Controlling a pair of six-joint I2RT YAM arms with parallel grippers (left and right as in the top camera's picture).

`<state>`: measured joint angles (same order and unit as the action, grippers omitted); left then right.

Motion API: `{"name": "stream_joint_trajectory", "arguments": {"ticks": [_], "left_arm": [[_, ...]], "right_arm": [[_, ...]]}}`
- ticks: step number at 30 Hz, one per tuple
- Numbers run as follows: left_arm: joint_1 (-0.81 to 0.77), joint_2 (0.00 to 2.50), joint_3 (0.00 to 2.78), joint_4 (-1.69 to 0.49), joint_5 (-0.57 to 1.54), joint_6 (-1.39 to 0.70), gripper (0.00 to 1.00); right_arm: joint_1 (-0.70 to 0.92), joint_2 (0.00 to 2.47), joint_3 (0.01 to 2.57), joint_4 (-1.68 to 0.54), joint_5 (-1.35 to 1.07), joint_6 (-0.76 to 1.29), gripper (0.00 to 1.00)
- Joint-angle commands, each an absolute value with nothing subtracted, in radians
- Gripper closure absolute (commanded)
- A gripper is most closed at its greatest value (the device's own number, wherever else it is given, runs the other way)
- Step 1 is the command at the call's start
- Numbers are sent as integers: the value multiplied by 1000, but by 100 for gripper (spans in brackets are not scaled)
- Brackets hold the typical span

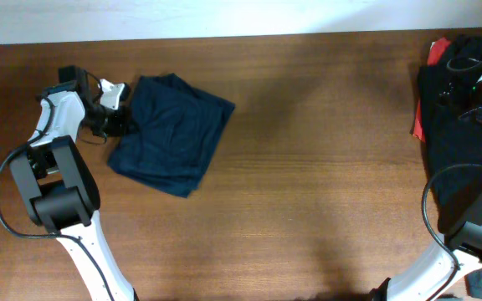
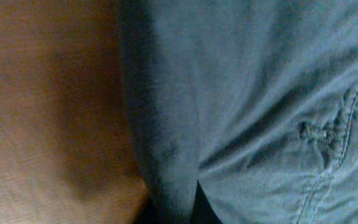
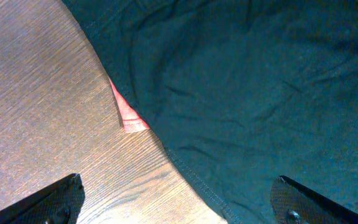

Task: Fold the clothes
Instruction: 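Pull the folded shorts to the upper-left corner with the left gripper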

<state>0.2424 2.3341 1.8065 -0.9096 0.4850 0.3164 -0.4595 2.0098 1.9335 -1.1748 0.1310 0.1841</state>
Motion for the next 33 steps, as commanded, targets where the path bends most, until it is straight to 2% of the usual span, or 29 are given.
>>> {"name": "stream_joint_trajectory", "arguments": {"ticks": [1,4,7,8,9,10,12,15,16,18,22,26,28,29,30,31,33], "left_arm": [[289,2357,1818,-802,490,29,99],[386,2356,1863,-801,490,-91,99],[559,2355,1905,-809,491,-304,99],[608,2354,1905,-811,494,-360,98],[661,2354,1905,-823,494,-409,88],[711,2354,1905,-833,495,-428,86],[807,2354,1905,-858,497,-485,87],[872,2354,1905,-872,511,-685,88],[871,2354,1905,-868,519,-712,87],[835,2354,1905,-856,535,-715,68],[686,2356,1901,-856,535,-724,67],[492,2357,1901,-785,421,-903,67],[435,2357,1901,-719,391,-920,67],[406,2357,1901,-679,360,-932,73],[392,2357,1901,-662,333,-931,86],[382,2357,1901,-656,291,-932,94],[394,2357,1901,-682,198,-934,98]], "right_arm": [[-459,2003,1944,-1174,140,192,2],[-459,2003,1944,-1174,140,192,1],[-459,2003,1944,-1174,140,192,1],[-459,2003,1944,-1174,140,192,1],[-459,2003,1944,-1174,140,192,1],[-459,2003,1944,-1174,140,192,1],[-459,2003,1944,-1174,140,192,1],[-459,2003,1944,-1174,140,192,1],[-459,2003,1944,-1174,140,192,1],[-459,2003,1944,-1174,140,192,1],[-459,2003,1944,-1174,140,192,1],[-459,2003,1944,-1174,140,192,1],[-459,2003,1944,-1174,140,192,1],[-459,2003,1944,-1174,140,192,1],[-459,2003,1944,-1174,140,192,1],[-459,2003,1944,-1174,140,192,1],[-459,2003,1944,-1174,140,192,1]]}}
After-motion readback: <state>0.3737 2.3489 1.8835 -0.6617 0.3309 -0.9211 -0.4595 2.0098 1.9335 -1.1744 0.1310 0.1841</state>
